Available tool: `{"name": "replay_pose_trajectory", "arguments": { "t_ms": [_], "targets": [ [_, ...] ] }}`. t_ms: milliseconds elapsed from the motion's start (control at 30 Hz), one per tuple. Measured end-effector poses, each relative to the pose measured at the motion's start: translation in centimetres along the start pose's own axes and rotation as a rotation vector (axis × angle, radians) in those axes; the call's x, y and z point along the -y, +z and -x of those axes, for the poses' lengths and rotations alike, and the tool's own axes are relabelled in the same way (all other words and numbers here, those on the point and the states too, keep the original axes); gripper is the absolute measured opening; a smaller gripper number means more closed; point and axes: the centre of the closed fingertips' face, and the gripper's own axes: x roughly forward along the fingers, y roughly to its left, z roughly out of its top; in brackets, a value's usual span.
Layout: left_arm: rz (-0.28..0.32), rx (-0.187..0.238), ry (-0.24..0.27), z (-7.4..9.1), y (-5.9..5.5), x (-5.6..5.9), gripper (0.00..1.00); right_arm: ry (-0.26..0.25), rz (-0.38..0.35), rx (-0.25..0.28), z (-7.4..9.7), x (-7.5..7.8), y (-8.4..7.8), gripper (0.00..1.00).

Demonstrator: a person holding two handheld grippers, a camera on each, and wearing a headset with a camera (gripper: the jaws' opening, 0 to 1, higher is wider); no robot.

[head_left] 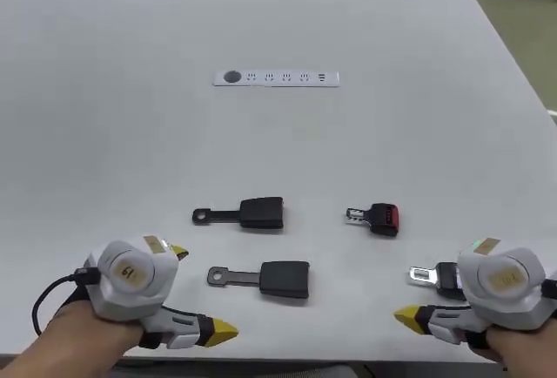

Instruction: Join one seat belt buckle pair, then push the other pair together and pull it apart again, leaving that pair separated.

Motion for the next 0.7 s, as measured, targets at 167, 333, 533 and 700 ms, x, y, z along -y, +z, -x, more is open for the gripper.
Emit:
{"name": "replay_pose_trajectory", "arguments": {
  "t_ms": [167, 333, 533, 700],
  "targets": [
    [-0.103, 0.029, -0.02, -0.6, 1.3, 0.2, 0.72, 0.025, 0.104, 0.019, -0.4, 0.3, -0.1, 0.67],
    [-0.198, 0.032, -0.046, -1.5, 2.3, 0.4, 0.6, 0.072, 0.182, 0.016, -0.9, 0.3, -0.4, 0.52],
    [-0.293, -0.017, -0.118, -3.3, 3.0, 1.9, 0.54, 0.097, 0.251, -0.011, -1.5, 1.5, -1.0, 0.44],
    [-0.379, -0.073, -0.139, -4.3, 3.3, 2.6, 0.47, 0.115, 0.298, -0.041, -1.7, 2.7, -1.8, 0.41]
  ]
}}
